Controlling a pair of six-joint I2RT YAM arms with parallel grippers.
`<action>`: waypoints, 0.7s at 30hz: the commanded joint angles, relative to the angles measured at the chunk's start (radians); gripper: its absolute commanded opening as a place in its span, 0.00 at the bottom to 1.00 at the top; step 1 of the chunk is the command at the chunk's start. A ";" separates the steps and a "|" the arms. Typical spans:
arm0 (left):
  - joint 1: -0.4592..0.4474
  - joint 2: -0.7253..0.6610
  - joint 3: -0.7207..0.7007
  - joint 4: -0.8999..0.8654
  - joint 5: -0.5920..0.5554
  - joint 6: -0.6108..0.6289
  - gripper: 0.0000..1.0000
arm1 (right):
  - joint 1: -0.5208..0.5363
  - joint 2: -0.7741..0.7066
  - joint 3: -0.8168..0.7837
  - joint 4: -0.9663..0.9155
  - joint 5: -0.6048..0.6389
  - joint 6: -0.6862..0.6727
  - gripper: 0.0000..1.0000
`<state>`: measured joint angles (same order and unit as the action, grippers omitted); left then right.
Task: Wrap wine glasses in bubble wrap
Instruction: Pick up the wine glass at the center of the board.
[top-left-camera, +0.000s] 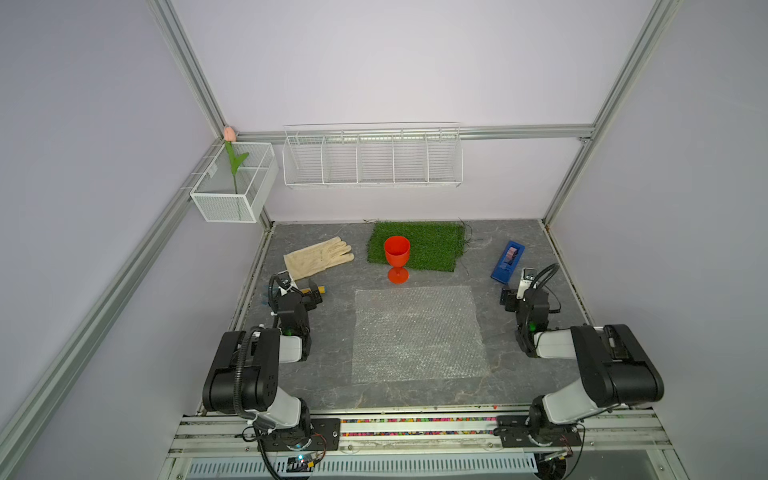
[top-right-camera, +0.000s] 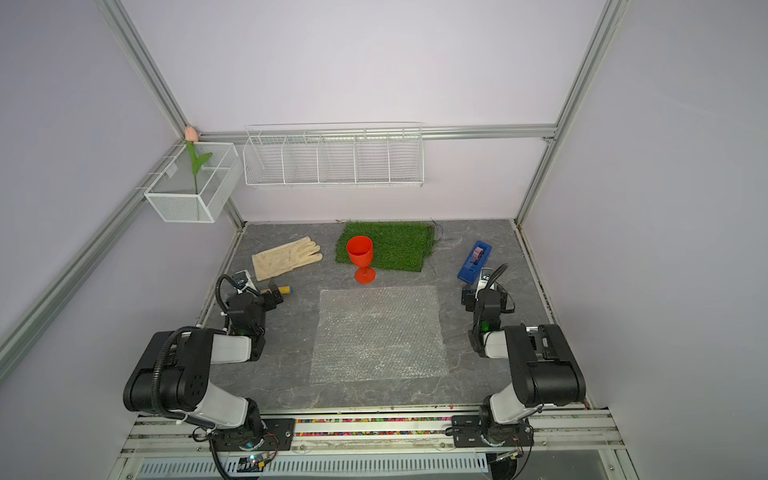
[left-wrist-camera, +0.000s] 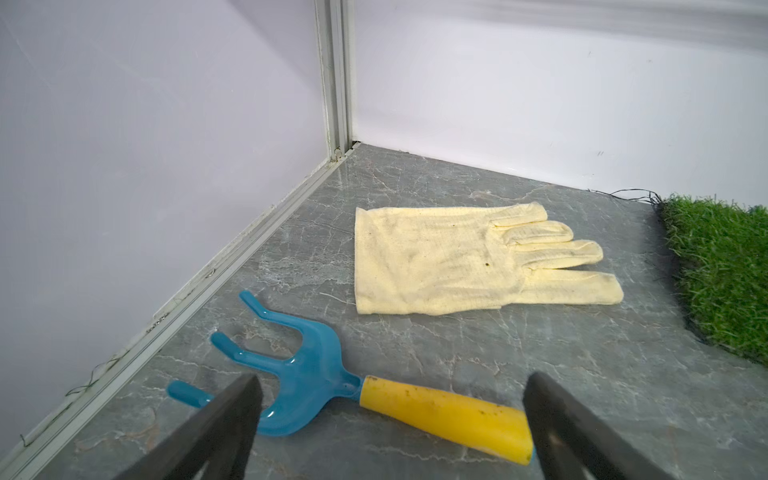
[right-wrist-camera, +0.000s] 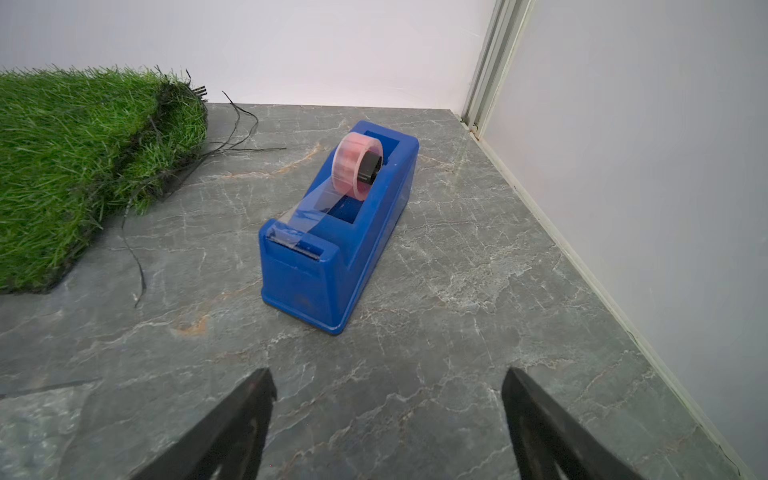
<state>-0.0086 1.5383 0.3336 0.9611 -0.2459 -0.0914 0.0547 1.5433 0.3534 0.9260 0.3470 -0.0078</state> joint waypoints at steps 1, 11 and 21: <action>-0.004 0.007 0.011 0.027 -0.011 0.013 1.00 | 0.000 0.002 -0.001 0.029 0.001 0.001 0.89; -0.004 0.007 0.010 0.027 -0.011 0.014 1.00 | -0.001 0.002 0.001 0.029 0.001 0.002 0.89; -0.005 0.006 0.007 0.032 -0.010 0.013 1.00 | 0.000 -0.002 -0.005 0.038 0.002 0.000 0.89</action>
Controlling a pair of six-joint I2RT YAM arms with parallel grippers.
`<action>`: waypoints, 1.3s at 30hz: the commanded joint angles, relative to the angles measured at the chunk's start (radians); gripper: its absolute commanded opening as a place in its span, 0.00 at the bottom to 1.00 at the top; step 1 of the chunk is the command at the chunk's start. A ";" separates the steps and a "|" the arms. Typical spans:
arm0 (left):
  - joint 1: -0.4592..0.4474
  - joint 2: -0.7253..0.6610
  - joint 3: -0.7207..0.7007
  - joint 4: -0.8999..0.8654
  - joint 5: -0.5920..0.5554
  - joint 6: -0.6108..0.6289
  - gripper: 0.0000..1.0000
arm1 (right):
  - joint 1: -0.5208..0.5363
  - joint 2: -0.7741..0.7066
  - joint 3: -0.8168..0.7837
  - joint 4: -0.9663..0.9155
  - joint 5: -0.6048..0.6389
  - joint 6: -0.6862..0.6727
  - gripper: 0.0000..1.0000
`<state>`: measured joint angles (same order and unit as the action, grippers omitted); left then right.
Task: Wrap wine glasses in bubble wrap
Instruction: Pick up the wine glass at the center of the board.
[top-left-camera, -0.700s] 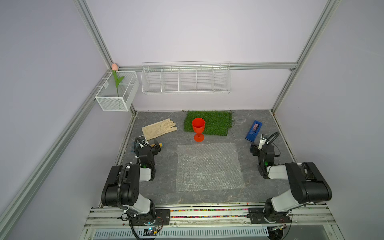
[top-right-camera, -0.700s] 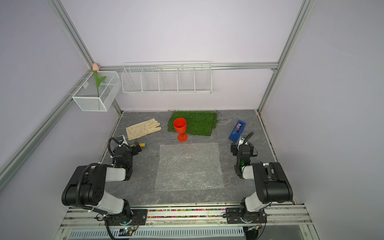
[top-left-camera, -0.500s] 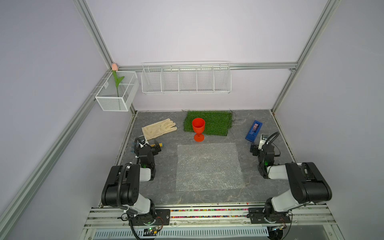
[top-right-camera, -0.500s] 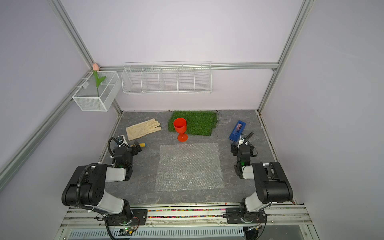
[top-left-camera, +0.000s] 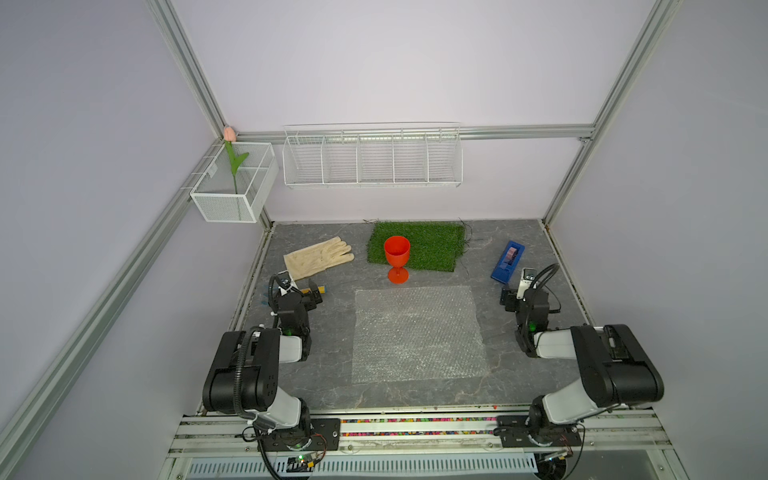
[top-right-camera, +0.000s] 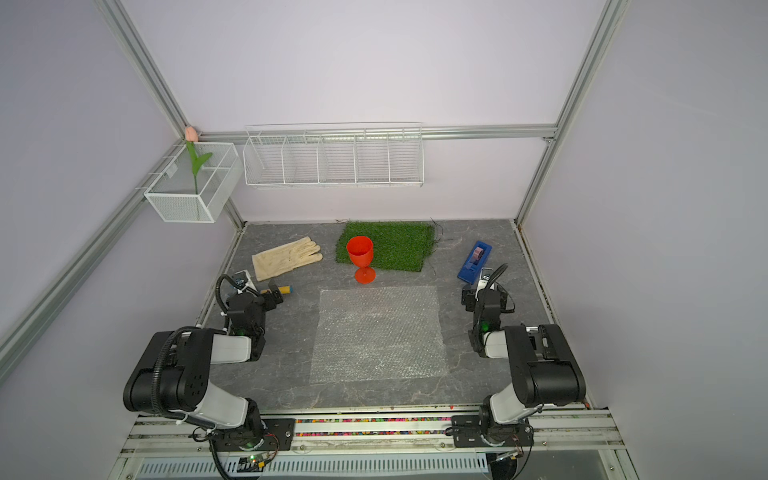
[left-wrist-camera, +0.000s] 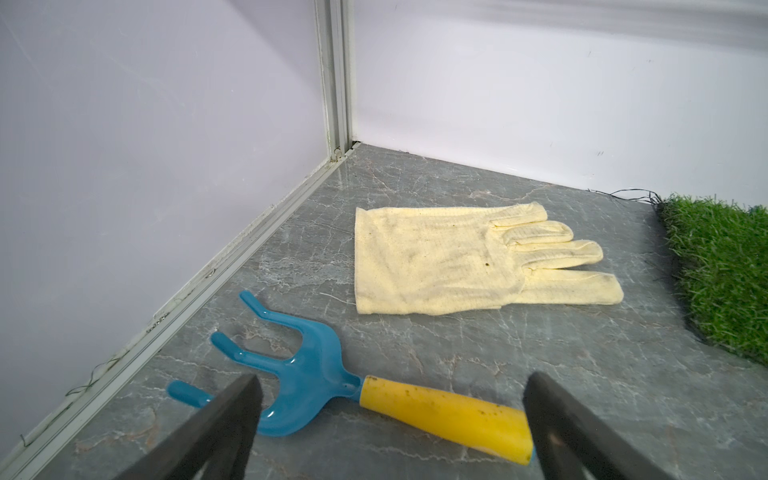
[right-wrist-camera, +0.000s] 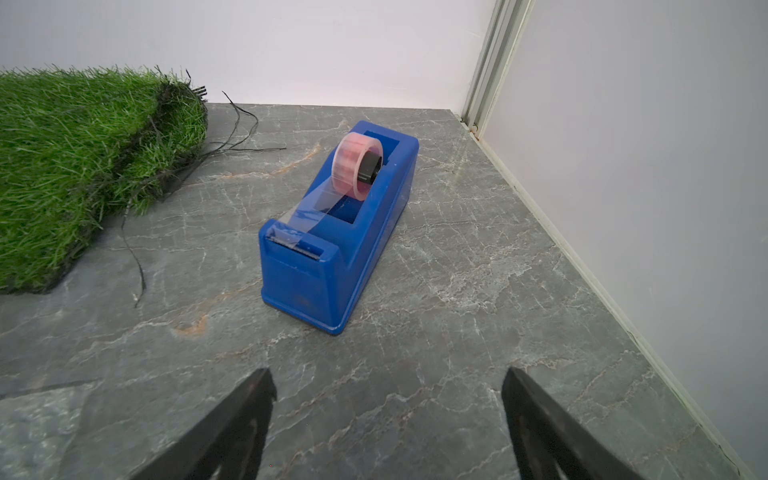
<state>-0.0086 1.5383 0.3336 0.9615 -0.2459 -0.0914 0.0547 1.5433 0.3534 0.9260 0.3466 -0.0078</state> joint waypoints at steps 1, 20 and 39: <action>-0.004 -0.002 -0.006 0.049 -0.016 0.013 1.00 | 0.001 -0.012 -0.002 0.031 0.001 -0.003 0.89; -0.388 -0.426 0.226 -0.531 0.367 0.047 0.97 | 0.170 -0.342 0.281 -0.519 -0.558 0.543 0.89; -0.441 0.259 0.584 -0.323 0.576 0.061 1.00 | 0.410 -0.035 0.372 -0.407 -0.467 0.473 0.90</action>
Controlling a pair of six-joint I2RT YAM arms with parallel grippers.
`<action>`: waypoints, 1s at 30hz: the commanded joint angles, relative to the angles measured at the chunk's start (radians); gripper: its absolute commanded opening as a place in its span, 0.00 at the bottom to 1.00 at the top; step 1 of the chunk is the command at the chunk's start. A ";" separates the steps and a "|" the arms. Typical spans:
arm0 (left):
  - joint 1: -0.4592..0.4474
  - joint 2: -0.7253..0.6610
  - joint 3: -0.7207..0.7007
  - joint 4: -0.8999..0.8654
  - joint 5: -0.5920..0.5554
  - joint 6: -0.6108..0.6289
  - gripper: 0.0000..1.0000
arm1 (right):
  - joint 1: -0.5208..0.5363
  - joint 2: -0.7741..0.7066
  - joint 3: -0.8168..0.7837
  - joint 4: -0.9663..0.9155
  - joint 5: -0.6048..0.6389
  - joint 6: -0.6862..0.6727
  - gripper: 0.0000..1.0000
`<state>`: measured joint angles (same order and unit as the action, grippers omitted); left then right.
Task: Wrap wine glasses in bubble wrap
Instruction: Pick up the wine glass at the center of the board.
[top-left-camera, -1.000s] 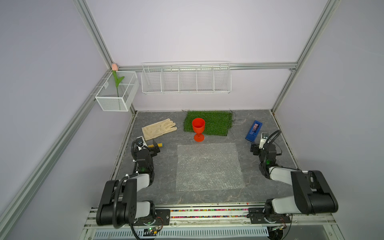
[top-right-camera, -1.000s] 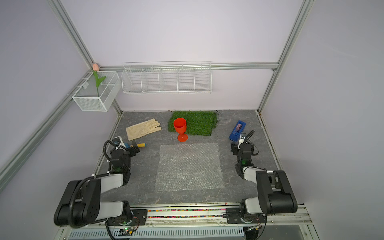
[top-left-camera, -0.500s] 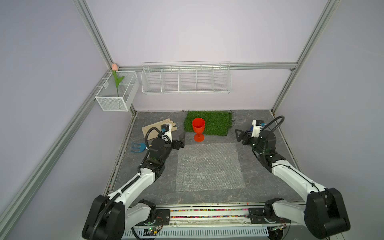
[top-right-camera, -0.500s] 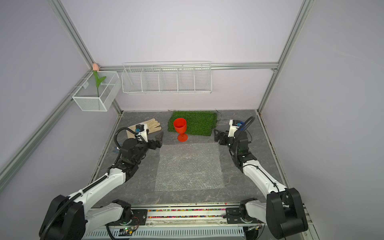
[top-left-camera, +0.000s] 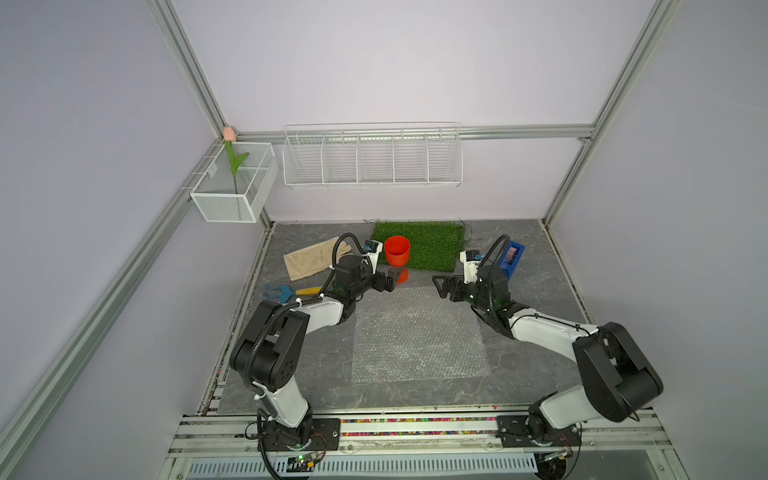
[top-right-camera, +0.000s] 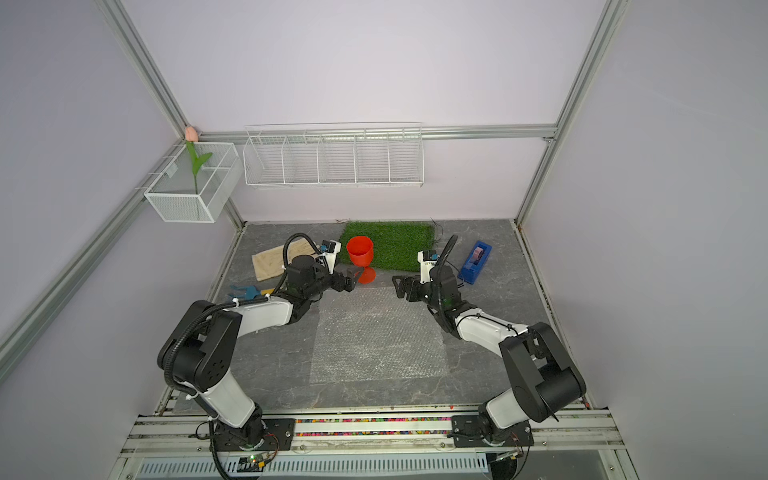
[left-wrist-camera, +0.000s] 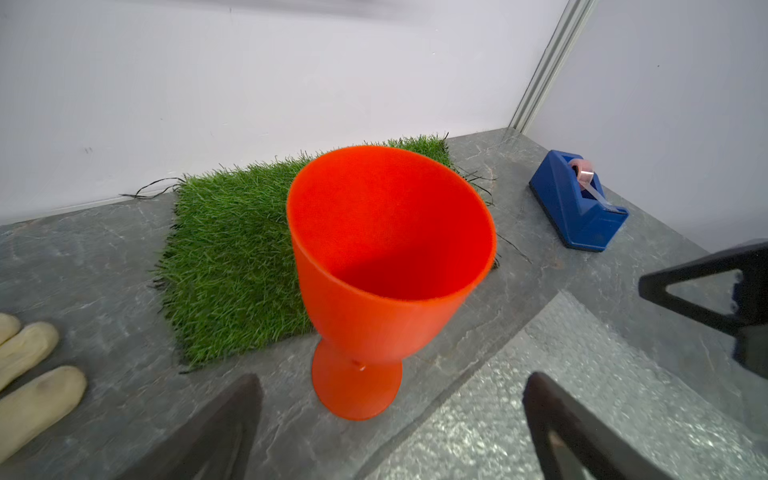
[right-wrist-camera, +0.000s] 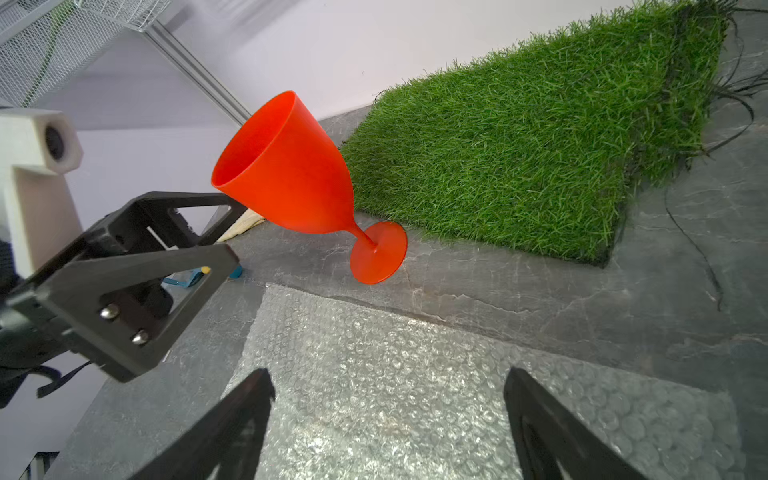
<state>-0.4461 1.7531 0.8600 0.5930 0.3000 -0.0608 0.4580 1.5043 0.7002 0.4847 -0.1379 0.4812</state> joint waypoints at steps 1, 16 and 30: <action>-0.004 0.066 0.076 0.048 0.040 0.035 1.00 | 0.008 0.004 0.027 0.028 0.025 -0.019 0.90; -0.003 0.279 0.241 0.192 0.099 0.047 0.95 | 0.008 0.046 0.067 -0.019 0.018 -0.037 0.89; -0.003 0.146 0.267 -0.041 0.094 0.050 0.60 | 0.007 0.073 0.099 -0.055 0.015 -0.038 0.89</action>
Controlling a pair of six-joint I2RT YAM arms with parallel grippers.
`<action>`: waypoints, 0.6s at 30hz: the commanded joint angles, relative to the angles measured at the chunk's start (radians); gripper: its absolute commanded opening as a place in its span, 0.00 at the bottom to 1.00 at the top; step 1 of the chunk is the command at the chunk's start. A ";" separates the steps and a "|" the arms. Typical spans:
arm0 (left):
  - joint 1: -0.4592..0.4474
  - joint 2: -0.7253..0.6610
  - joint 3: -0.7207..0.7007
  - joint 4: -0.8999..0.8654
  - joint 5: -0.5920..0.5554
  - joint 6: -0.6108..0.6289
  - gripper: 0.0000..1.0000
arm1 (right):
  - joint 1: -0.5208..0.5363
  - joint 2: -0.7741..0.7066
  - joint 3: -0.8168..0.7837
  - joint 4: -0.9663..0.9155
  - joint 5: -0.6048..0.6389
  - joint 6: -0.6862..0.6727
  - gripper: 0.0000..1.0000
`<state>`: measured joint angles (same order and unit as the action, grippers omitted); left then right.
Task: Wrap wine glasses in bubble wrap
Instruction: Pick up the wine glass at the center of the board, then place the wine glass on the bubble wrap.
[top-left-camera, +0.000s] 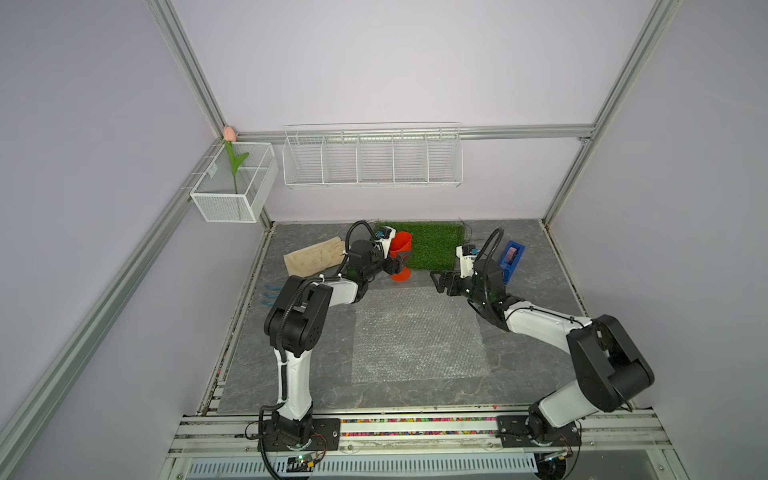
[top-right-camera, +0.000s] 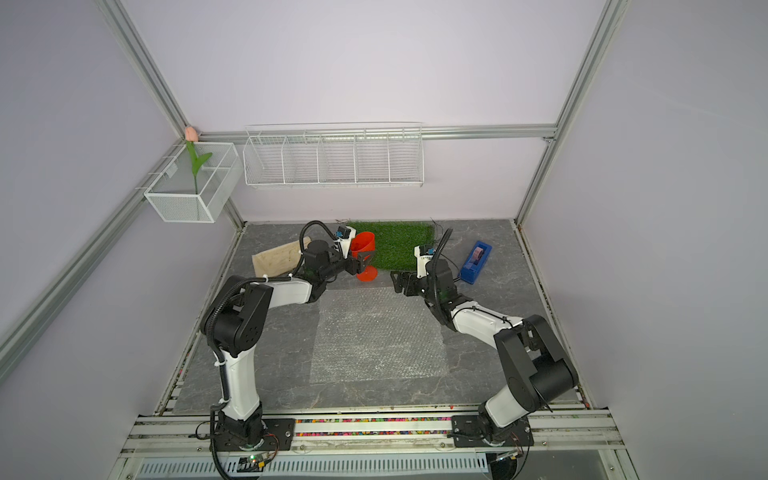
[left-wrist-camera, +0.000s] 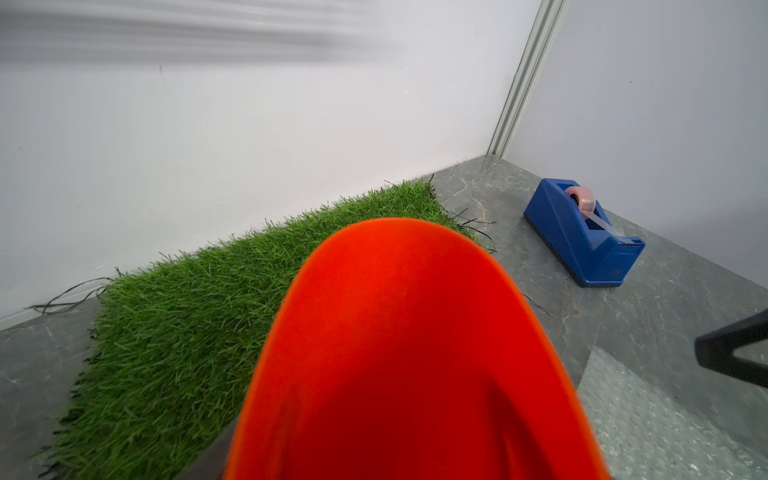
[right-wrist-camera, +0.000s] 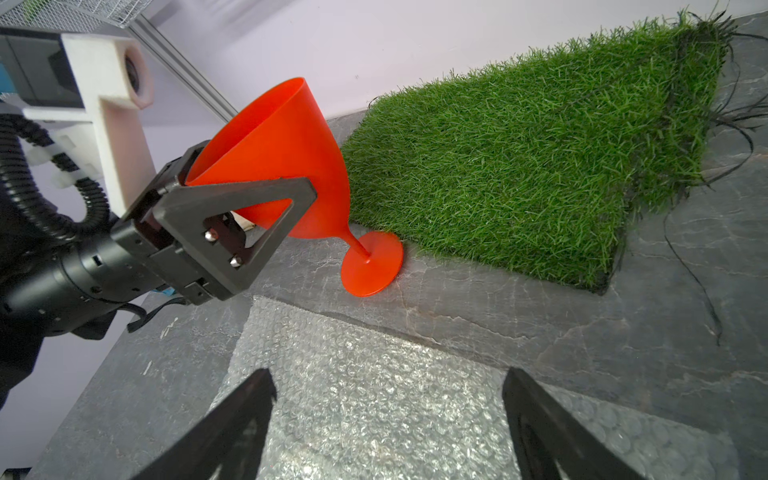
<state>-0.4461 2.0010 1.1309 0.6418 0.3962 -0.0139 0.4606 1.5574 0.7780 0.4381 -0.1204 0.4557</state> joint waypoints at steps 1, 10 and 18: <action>-0.005 -0.135 -0.006 -0.143 0.011 -0.001 0.54 | 0.004 0.019 0.020 -0.007 -0.005 -0.012 0.89; -0.037 -0.498 -0.138 -0.484 -0.052 -0.137 0.48 | 0.006 0.008 0.010 -0.025 0.010 0.004 0.90; -0.104 -0.627 -0.030 -1.171 -0.193 -0.351 0.46 | 0.029 -0.029 0.004 -0.109 0.096 0.018 0.90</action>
<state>-0.5457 1.3727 1.0519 -0.1684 0.2600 -0.2485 0.4767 1.5555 0.7799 0.3748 -0.0757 0.4644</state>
